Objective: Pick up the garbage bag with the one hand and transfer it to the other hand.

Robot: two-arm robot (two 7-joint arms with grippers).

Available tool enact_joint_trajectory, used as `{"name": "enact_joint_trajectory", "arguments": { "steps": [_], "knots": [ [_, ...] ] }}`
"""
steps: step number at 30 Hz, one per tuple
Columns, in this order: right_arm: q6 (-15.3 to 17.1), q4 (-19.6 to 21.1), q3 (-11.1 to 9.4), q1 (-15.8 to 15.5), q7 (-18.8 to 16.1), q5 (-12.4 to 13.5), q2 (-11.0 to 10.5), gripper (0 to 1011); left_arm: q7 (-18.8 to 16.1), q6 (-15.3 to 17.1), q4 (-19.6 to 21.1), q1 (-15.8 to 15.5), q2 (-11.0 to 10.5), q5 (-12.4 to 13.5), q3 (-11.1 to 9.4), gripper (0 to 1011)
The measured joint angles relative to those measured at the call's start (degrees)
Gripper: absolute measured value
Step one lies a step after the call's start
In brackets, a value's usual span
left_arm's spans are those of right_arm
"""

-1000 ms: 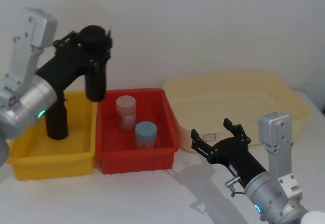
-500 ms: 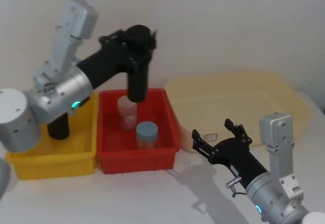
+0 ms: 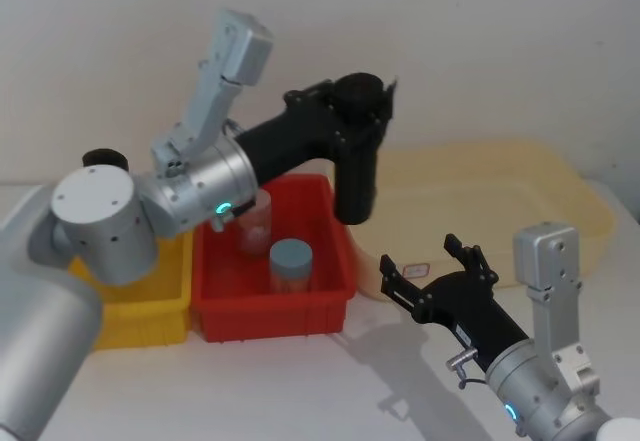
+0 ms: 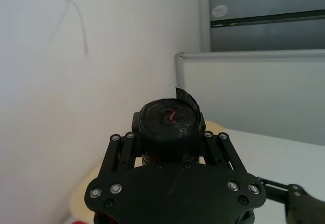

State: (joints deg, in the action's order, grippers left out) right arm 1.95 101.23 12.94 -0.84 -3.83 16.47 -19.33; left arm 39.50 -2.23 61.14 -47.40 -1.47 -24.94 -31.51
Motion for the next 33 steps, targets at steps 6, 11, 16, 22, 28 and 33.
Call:
{"name": "enact_joint_trajectory", "arguments": {
  "steps": [6, 11, 16, 22, 28, 33],
  "knots": [
    [0.0, 0.0, 0.0, 0.0, 0.0, 0.0, 0.0, 1000, 1.3, -0.1, -2.5, -0.6, 1.6, -1.5, -0.6, 531],
    [0.0, 0.0, 0.0, 0.0, 0.0, 0.0, 0.0, 1000, 1.4, 0.0, -3.1, -0.6, 2.1, -2.4, -0.7, 531],
    [0.0, 0.0, 0.0, 0.0, 0.0, 0.0, 0.0, 1000, 1.4, 0.4, -3.2, -0.3, 2.3, -3.1, -0.8, 531],
    [0.0, 0.0, 0.0, 0.0, 0.0, 0.0, 0.0, 1000, 1.4, 0.8, -3.3, 0.1, 2.5, -3.8, -0.9, 531],
    [-0.5, -0.2, 0.1, 0.2, 0.0, -0.7, 0.2, 1000, 1.4, 1.0, -3.3, 0.3, 2.6, -4.2, -1.0, 531],
    [-1.2, -0.6, 0.6, 0.8, 0.5, -1.9, 0.7, 1000, 1.4, 1.1, -3.3, 0.4, 2.7, -4.4, -1.0, 531]
  ]
}}
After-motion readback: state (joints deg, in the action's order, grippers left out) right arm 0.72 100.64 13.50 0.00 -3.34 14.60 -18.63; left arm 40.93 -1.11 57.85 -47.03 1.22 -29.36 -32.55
